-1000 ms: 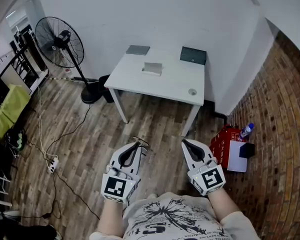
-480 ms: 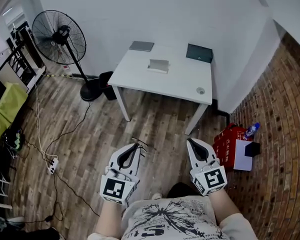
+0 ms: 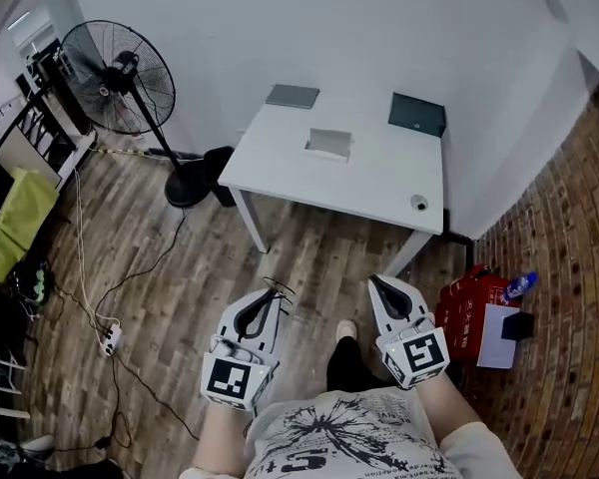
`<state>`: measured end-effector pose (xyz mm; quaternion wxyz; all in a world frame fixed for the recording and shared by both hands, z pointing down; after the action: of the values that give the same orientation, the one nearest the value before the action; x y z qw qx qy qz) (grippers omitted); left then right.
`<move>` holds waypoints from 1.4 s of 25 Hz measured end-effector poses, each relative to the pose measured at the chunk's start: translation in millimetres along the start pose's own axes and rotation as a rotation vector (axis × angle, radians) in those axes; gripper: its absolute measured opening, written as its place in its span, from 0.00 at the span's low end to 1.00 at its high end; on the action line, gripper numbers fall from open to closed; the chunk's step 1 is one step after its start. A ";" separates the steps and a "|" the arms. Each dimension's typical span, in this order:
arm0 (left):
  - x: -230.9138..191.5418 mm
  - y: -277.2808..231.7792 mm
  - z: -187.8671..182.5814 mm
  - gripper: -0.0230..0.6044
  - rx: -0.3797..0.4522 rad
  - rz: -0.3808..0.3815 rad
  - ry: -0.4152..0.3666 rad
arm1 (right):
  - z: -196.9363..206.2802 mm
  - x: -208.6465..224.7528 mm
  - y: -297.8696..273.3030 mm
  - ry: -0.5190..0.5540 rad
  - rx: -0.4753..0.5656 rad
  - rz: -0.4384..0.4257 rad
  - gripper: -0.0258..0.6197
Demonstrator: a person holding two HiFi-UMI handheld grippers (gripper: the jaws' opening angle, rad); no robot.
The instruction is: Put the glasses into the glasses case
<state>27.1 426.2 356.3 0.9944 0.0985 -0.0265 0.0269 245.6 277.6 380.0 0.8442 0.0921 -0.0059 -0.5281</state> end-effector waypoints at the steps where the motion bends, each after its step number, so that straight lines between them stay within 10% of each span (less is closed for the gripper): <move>1: -6.7 -15.5 3.3 0.06 -0.016 -0.003 -0.006 | 3.3 12.5 -14.2 -0.001 0.000 -0.007 0.06; 17: -105.5 -290.1 62.9 0.06 -0.035 -0.060 -0.009 | 45.7 233.7 -216.2 -0.024 -0.022 0.007 0.06; 35: -243.7 -483.0 149.4 0.06 -0.177 0.298 -0.006 | 101.0 299.9 -358.2 -0.018 -0.085 0.258 0.06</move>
<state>-194.6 -88.0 394.5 0.9841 0.0055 -0.0460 0.1713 48.4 -157.6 395.1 0.9082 0.0499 -0.0029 -0.4156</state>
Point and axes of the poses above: the fingertips, and each gripper's own axes: y backward along the fingers, x to its right, z out of its underside, the point moved 10 cm from there along y, backward along the fingers, and after that the axes turned 15 degrees about x, right-handed, at the moved point
